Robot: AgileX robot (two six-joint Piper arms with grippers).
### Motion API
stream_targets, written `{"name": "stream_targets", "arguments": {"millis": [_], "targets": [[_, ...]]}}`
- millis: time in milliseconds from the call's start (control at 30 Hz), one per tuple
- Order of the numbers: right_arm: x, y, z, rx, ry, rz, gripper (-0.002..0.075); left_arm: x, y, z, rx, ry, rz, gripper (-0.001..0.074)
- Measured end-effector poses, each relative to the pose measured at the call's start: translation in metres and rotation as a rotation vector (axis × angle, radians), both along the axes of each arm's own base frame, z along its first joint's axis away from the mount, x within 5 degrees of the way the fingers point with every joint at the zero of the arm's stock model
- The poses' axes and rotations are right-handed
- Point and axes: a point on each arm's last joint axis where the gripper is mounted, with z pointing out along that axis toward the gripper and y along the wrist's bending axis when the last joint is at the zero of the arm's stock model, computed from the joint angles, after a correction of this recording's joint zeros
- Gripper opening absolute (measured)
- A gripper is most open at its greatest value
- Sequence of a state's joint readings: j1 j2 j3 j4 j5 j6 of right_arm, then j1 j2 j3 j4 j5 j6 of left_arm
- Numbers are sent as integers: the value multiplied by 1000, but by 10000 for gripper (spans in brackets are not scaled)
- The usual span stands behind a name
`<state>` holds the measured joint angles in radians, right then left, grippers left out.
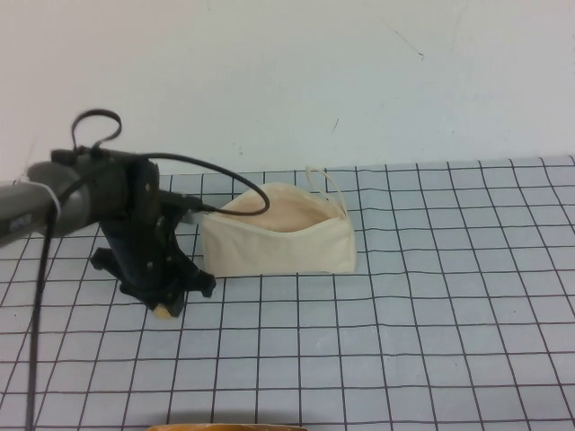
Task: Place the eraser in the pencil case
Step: Pick up the eraser from the table, then place the eraser on the pencil case
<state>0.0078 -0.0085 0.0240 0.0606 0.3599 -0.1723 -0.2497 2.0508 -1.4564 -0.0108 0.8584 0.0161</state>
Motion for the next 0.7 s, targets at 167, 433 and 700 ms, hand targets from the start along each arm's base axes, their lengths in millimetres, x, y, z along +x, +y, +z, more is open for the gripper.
{"name": "stream_targets", "arguments": {"millis": [167,433,700], "targets": [[0,0,0,0,0,0,-3,-10,1,56,-26,-126,-17,189],[0,0,0,0,0,0,-3,-19,-27,137,-184,-444,-83,189],[0,0,0,0,0,0,-3,-6,-70,121,-266,-572,-153,189]]}}
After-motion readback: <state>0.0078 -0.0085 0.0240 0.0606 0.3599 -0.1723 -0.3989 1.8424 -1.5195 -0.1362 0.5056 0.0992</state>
